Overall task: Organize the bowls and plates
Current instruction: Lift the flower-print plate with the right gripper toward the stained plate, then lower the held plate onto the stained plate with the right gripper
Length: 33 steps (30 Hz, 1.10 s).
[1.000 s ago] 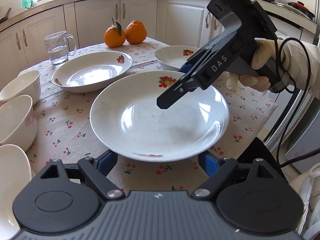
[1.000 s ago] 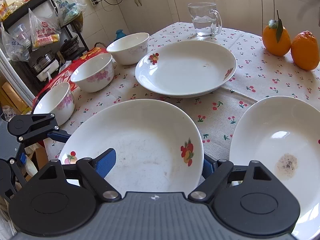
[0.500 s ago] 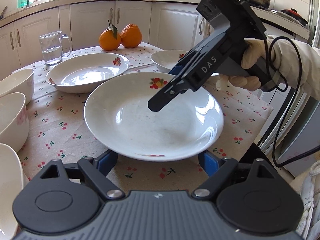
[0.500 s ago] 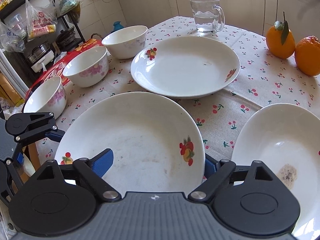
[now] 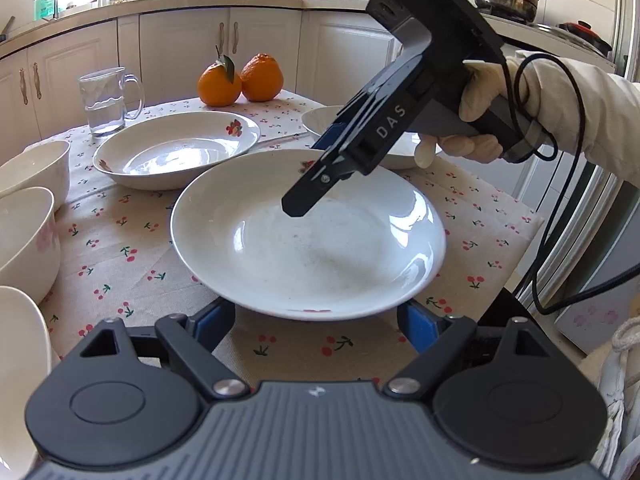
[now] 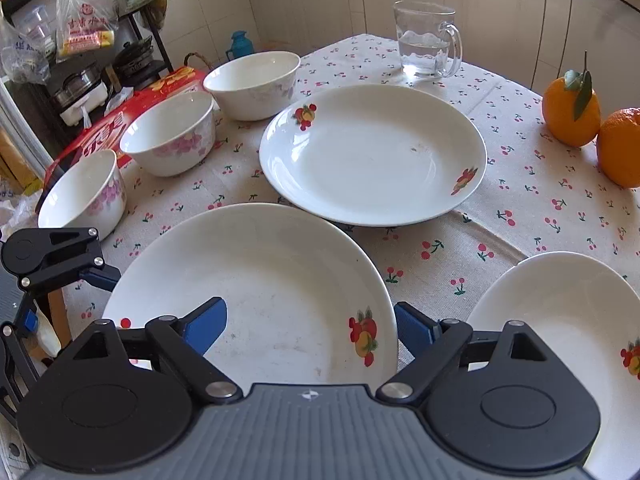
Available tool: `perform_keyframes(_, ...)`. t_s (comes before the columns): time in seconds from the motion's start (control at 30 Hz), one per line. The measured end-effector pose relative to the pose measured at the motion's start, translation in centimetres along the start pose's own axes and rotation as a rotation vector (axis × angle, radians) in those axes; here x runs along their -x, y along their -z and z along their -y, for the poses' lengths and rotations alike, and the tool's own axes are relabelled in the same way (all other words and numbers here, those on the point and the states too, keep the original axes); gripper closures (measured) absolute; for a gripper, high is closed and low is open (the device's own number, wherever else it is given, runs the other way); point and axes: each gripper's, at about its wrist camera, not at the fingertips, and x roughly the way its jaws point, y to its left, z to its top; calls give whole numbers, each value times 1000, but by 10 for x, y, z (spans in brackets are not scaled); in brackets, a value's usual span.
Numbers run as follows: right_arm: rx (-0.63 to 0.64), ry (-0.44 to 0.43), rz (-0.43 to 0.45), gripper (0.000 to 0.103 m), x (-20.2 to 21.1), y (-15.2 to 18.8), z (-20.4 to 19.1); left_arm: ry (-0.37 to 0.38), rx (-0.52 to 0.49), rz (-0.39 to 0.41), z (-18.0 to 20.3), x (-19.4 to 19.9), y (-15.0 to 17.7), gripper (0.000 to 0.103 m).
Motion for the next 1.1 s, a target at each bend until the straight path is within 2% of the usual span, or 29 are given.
perform_keyframes(0.07,-2,-25,-32,15,-5,-1,2,3,2,3,0,0,0,15)
perform_keyframes(0.3,-22,-92,-72,17,-3,-5,12,17,-1,-2,-2,-1,0,16)
perform_keyframes(0.6,-4,-100,-68,18,2,-5,8,6,-17,-22,1,4,-8,16)
perform_keyframes(0.9,-3,-82,-28,20,25,-4,17,17,-44,-29,11,1,-37,16)
perform_keyframes(1.1,-28,-14,12,20,56,2,41,62,-80,-10,22,-20,-69,16)
